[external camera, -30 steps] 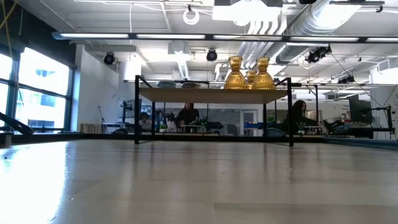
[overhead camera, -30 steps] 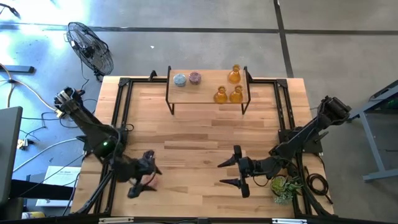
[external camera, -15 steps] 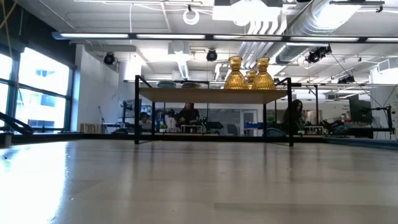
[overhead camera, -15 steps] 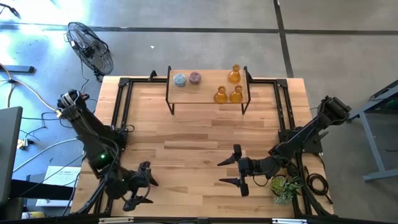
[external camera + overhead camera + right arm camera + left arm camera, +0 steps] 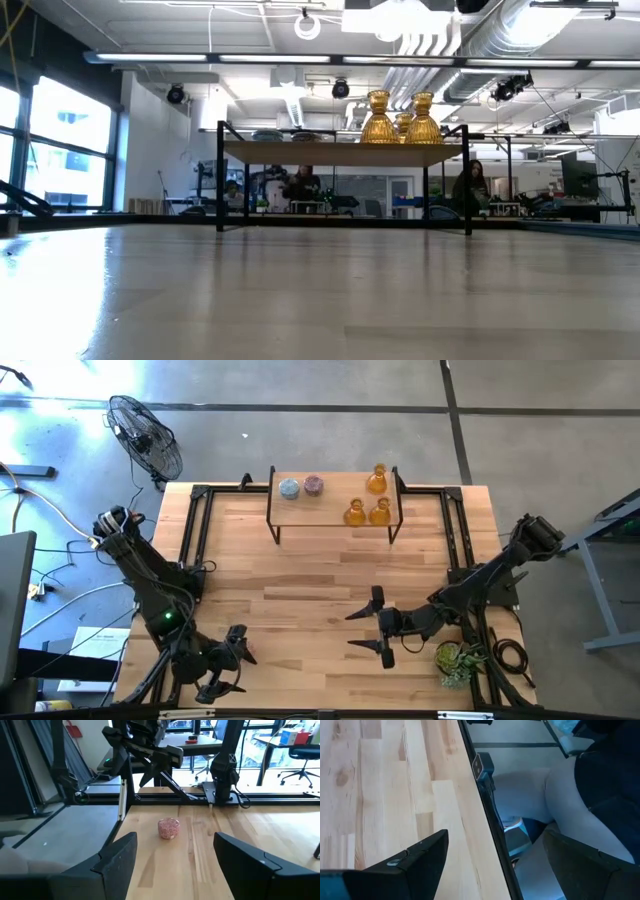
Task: Pick & Place candle stick holders
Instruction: Put the pink patterned candle on the shelf
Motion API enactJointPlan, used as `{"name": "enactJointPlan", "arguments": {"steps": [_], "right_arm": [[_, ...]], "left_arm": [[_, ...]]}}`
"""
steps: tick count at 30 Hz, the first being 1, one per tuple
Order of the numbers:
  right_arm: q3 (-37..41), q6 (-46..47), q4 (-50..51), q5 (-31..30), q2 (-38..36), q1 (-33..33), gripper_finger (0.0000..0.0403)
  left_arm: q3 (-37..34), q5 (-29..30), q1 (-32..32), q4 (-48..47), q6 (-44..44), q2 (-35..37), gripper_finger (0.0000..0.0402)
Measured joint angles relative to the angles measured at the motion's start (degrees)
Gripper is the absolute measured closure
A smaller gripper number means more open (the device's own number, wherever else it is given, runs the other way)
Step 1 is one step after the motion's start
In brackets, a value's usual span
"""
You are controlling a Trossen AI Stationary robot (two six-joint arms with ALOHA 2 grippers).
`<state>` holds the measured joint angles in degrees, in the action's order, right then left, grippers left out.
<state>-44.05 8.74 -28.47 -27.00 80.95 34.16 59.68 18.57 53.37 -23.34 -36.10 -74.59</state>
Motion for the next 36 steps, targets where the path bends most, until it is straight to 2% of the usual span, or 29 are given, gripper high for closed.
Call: {"name": "enactJointPlan", "arguments": {"steps": [9, 17, 30, 36], "right_arm": [[0.0, -0.2, 0.3, 1.0, 0.0, -0.4, 0.0144], [0.0, -0.2, 0.5, 1.0, 0.0, -0.4, 0.0144], [0.0, 0.3, 2.6, 0.3, 0.0, -0.4, 0.0144], [0.0, 0.3, 2.6, 0.3, 0.0, -0.4, 0.0144]], "left_arm": [[-0.8, -0.9, 0.0, -0.6, -0.5, 0.0, 0.0082], [-1.0, 2.9, 0.0, -0.3, -1.6, 0.0, 0.0077], [-1.0, 2.5, 0.0, -0.8, -1.7, 0.0, 0.0059], [-1.0, 2.5, 0.0, -3.3, -5.5, 0.0, 0.0059]]}}
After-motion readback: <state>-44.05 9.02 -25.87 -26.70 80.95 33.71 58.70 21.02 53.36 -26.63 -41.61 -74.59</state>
